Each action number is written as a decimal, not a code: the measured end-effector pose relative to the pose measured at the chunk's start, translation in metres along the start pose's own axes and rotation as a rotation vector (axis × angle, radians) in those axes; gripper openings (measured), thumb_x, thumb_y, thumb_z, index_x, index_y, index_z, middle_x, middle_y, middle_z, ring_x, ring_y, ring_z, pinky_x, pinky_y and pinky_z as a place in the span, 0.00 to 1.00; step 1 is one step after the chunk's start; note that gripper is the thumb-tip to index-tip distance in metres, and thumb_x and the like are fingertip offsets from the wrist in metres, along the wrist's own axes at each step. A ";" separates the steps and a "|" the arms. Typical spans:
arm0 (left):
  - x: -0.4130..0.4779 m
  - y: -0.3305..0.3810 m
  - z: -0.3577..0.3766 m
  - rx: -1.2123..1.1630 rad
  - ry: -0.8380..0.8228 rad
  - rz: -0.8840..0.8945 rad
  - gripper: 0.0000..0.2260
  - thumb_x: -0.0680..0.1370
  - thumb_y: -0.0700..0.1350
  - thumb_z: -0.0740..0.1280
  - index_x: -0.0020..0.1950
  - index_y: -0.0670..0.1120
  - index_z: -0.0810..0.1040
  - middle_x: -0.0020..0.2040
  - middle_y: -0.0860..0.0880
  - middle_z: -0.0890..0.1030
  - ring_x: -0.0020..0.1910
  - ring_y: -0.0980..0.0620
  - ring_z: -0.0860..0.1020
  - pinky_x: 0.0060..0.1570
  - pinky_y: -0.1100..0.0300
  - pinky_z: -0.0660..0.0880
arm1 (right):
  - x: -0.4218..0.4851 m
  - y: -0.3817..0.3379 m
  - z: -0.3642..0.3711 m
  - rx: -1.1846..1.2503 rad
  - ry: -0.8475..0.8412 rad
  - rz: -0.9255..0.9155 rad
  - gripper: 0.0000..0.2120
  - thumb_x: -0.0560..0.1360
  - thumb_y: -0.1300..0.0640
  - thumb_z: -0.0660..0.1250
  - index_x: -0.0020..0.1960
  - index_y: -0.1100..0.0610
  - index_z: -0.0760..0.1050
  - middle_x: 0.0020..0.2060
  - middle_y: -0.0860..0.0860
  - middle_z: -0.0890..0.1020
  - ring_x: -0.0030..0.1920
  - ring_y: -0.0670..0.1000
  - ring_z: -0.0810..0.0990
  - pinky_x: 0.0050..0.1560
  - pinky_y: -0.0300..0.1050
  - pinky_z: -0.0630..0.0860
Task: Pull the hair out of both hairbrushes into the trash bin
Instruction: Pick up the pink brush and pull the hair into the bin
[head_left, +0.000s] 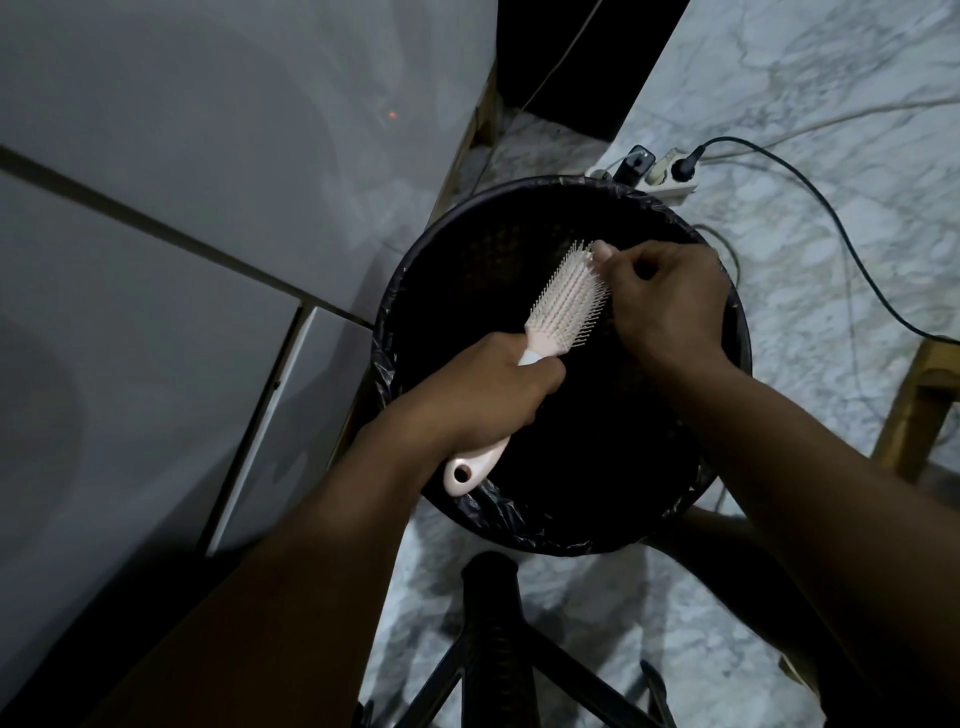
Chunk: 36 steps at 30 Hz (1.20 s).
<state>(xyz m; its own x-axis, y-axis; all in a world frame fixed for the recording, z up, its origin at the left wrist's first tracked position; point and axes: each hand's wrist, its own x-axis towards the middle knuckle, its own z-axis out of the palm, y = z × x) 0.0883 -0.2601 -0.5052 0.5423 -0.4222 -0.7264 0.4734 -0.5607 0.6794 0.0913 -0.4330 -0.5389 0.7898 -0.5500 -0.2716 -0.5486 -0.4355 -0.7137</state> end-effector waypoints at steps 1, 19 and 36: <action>0.000 0.001 -0.001 -0.007 -0.001 0.002 0.07 0.77 0.44 0.64 0.39 0.47 0.74 0.25 0.56 0.72 0.29 0.52 0.72 0.31 0.58 0.69 | 0.000 -0.002 -0.001 0.001 0.028 0.015 0.17 0.73 0.40 0.69 0.37 0.53 0.82 0.31 0.51 0.84 0.37 0.53 0.84 0.47 0.51 0.81; -0.004 0.001 -0.007 0.268 0.088 -0.114 0.11 0.79 0.51 0.63 0.40 0.48 0.76 0.34 0.51 0.77 0.32 0.52 0.75 0.34 0.57 0.67 | -0.004 -0.015 0.003 0.379 -0.446 0.355 0.23 0.74 0.56 0.74 0.65 0.53 0.69 0.51 0.48 0.78 0.47 0.45 0.78 0.44 0.43 0.74; -0.008 0.006 -0.010 0.300 -0.019 -0.049 0.09 0.75 0.51 0.67 0.37 0.48 0.77 0.27 0.54 0.76 0.26 0.55 0.74 0.33 0.59 0.70 | 0.001 0.014 0.004 0.256 -0.341 0.049 0.21 0.59 0.40 0.81 0.40 0.55 0.84 0.39 0.56 0.87 0.40 0.53 0.86 0.47 0.53 0.82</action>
<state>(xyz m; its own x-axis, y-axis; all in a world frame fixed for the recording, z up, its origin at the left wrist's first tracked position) 0.0933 -0.2531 -0.4941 0.5096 -0.4014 -0.7610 0.2711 -0.7645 0.5848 0.0856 -0.4372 -0.5515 0.8333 -0.2803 -0.4765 -0.5362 -0.1999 -0.8201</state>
